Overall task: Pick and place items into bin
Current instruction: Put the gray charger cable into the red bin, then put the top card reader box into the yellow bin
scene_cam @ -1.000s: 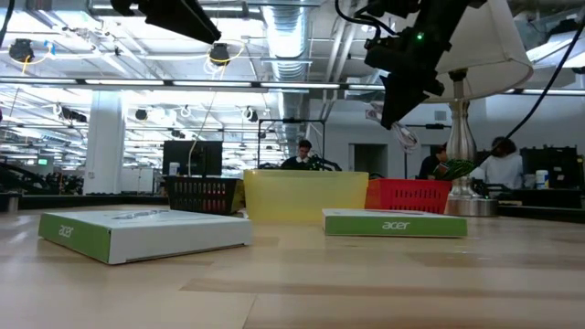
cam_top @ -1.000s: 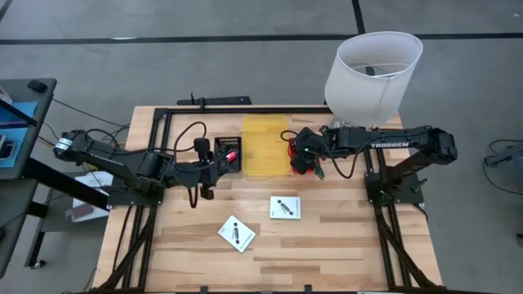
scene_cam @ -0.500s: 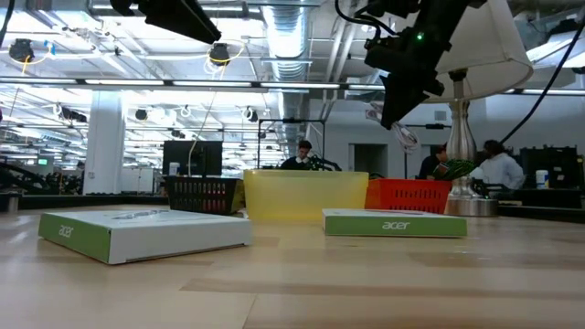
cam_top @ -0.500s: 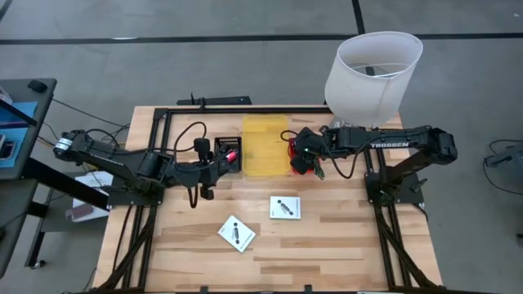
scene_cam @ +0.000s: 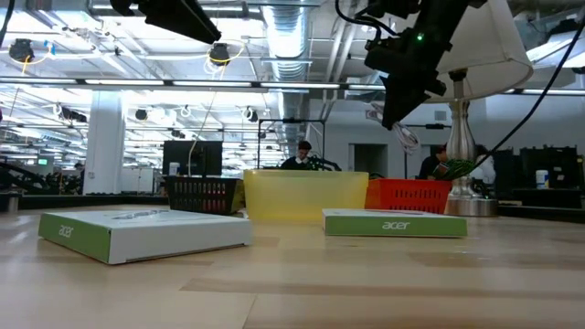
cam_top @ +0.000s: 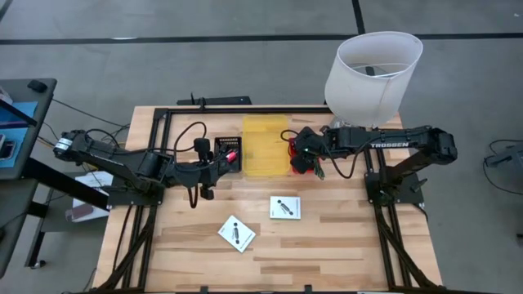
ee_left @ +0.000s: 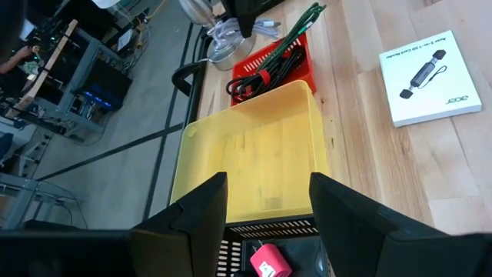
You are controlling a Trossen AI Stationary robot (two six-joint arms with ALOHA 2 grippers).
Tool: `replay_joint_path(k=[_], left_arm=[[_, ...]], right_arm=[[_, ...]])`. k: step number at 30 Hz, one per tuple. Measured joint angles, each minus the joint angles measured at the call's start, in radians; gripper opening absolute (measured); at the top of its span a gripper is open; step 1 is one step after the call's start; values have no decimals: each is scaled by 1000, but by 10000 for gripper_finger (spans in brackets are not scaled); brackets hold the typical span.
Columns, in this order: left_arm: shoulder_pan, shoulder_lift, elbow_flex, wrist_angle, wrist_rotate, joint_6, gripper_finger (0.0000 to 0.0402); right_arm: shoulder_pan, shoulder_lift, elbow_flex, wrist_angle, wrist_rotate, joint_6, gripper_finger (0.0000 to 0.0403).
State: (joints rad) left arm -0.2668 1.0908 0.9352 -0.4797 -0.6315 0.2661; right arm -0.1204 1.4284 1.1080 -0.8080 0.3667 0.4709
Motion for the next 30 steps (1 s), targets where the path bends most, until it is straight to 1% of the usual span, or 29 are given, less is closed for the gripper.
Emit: replay_joint_path(k=[12, 18, 30], left_arm=[[0, 0, 0, 0, 0, 0, 178], [0, 0, 0, 0, 0, 0, 178], [0, 0, 0, 0, 0, 0, 178]], right_arm=[[-42, 0, 0, 1, 0, 0, 46], [-54, 0, 0, 1, -27, -1, 47], [-53, 0, 0, 1, -27, 0, 102]])
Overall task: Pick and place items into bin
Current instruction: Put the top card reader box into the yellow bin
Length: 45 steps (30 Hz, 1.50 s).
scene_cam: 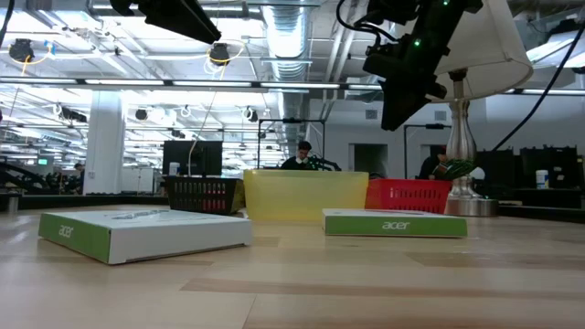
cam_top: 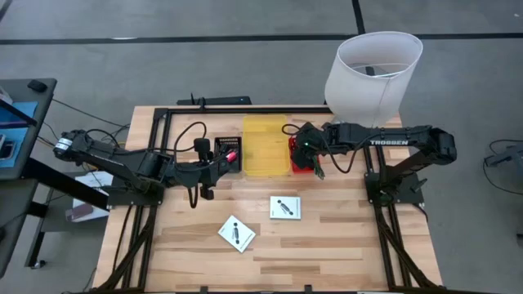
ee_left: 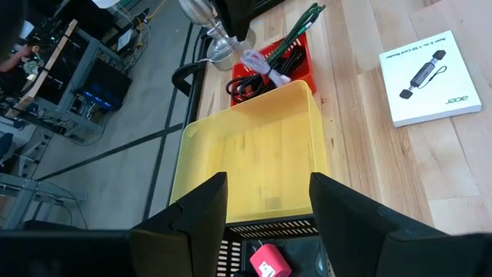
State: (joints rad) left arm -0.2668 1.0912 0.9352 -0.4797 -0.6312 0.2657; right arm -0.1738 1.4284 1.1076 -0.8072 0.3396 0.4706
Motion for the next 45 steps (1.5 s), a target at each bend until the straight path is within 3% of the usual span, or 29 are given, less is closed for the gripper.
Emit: replay_joint_path(k=[17, 22, 27, 41, 45], left_arm=[[0, 0, 0, 0, 0, 0, 178], [0, 0, 0, 0, 0, 0, 178], [0, 0, 0, 0, 0, 1, 178], [0, 0, 0, 0, 0, -2, 178], [0, 0, 0, 0, 0, 5, 178]], right_arm=[[12, 0, 0, 4, 2, 0, 102], [69, 0, 0, 8, 13, 2, 102], [183, 0, 0, 9, 112, 34, 108], [483, 0, 0, 37, 134, 53, 236], [541, 0, 0, 37, 134, 55, 250]])
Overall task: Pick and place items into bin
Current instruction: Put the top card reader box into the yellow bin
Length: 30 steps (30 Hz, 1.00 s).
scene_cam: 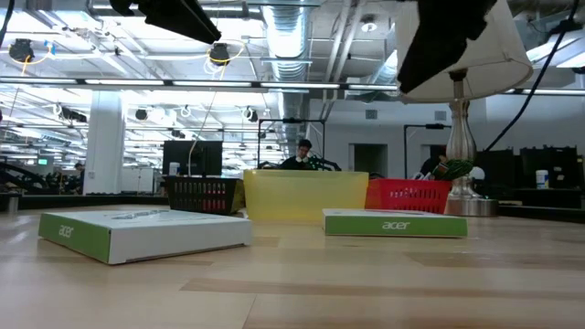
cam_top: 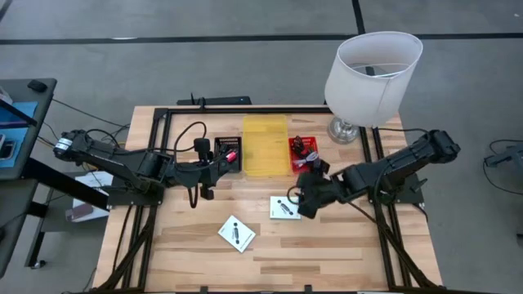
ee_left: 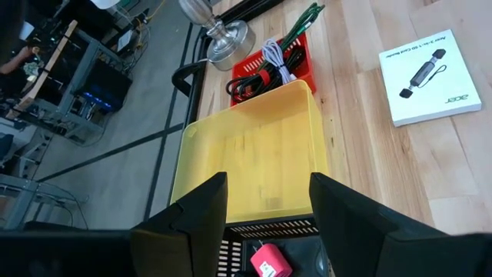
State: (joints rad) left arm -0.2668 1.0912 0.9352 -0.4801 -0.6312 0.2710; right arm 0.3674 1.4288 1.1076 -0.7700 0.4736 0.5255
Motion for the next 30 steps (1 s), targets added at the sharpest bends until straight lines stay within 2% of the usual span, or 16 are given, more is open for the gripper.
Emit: replay_joint_path(k=[4, 8, 12, 17, 22, 30], left_arm=[[0, 0, 0, 0, 0, -79, 178], [0, 0, 0, -1, 2, -139, 178], [0, 0, -1, -2, 41, -141, 178], [0, 0, -2, 0, 138, -138, 178], [0, 0, -2, 0, 156, -137, 178], [0, 0, -3, 0, 156, -134, 178]], right_arm=[[45, 4, 0, 0, 27, 74, 250], [94, 71, -2, -8, 50, 134, 250], [129, 197, -1, 1, 34, 215, 250], [148, 348, 3, 39, 22, 254, 250], [157, 418, 101, 46, 18, 269, 250], [161, 424, 272, -32, 21, 181, 250]])
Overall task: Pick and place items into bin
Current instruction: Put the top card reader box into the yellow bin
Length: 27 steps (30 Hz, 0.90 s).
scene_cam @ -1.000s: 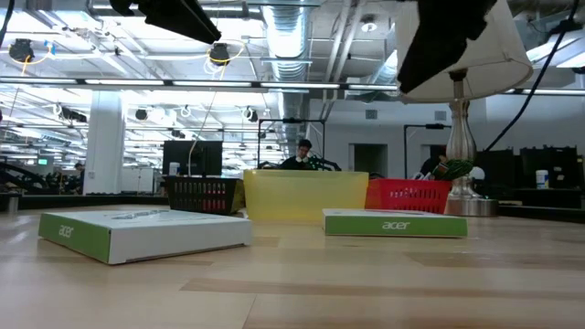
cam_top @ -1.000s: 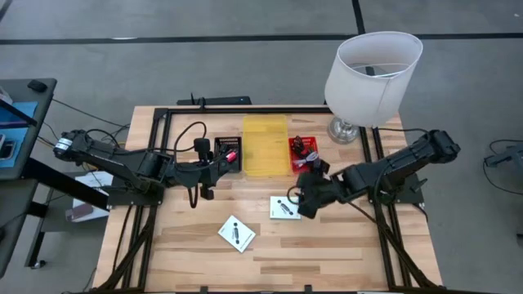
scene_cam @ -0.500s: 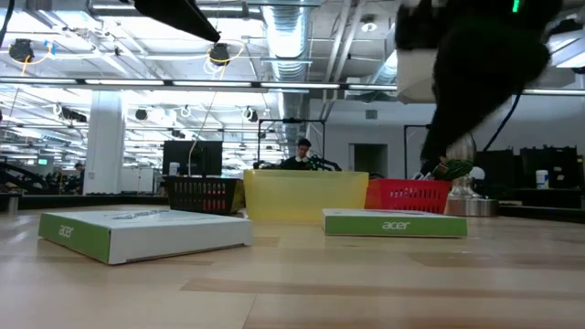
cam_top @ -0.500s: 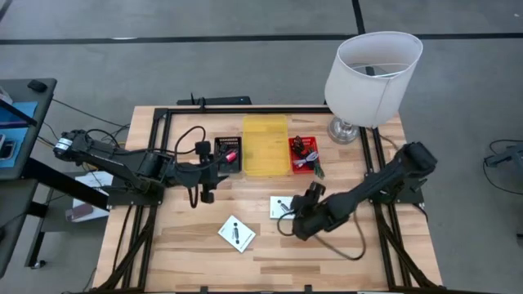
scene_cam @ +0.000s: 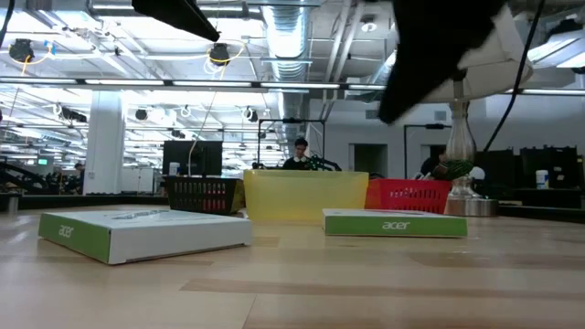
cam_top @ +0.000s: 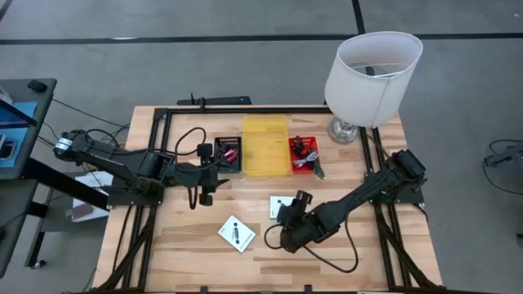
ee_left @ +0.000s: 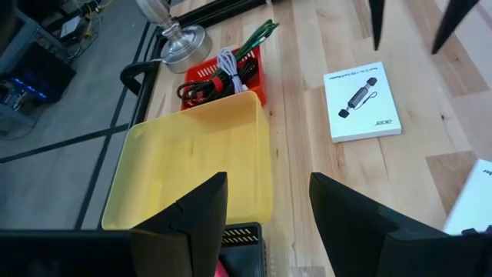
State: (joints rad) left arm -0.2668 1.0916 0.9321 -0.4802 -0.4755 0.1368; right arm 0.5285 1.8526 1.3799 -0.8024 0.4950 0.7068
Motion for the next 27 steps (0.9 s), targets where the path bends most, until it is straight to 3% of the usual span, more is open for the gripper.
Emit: replay_joint_path(k=[8, 11, 14, 17, 24, 27], left_arm=[[0, 0, -1, 0, 0, 11, 178], [0, 0, -1, 0, 0, 10, 178], [0, 0, -1, 0, 0, 10, 178], [0, 0, -1, 0, 0, 10, 178], [0, 0, -1, 0, -1, 11, 178], [0, 0, -1, 0, -1, 10, 178]], right_arm=[[-22, -1, 31, 171, 0, -140, 250], [-36, -1, 31, 183, -51, -160, 250], [-61, -1, 31, 173, -187, -223, 250], [-80, -1, 31, 170, -255, -231, 250], [-85, -1, 31, 56, -257, -183, 258], [-88, -1, 31, -33, -222, -92, 271]])
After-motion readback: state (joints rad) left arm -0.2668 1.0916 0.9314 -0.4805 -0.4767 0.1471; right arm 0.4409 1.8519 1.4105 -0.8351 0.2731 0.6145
